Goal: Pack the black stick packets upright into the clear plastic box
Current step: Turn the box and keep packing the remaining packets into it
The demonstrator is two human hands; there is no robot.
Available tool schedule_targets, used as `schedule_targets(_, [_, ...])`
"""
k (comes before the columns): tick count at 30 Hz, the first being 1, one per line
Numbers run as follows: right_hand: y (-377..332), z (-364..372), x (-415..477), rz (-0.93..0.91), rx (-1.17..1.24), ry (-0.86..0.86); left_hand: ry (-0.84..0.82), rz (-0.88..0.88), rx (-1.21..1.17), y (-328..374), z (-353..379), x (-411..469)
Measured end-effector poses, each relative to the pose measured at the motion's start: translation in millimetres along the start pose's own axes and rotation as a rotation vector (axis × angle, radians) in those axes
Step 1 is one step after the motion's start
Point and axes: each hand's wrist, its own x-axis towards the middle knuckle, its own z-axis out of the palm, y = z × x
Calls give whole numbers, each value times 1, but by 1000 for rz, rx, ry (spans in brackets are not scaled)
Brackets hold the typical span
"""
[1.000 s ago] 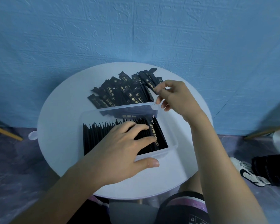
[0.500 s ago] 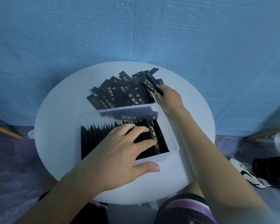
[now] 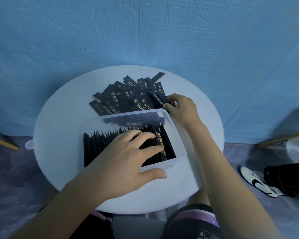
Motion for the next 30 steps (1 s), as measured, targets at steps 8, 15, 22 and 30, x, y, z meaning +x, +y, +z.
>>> schedule_targets(8, [-8,7,5,13,13,-12,-14,-7,-17,0,-1,1])
schedule_targets(15, [-10,-3,-3,59,57,10,-16,-7,-25,1,-2,1])
schedule_targets(22, [-11,-20,-32,96,291,36,-21,-6,-24,0,-1,1])
schedule_targets(30, [0,-28,-73,75,-6,-41,-19,-5,-22,-1,0,1])
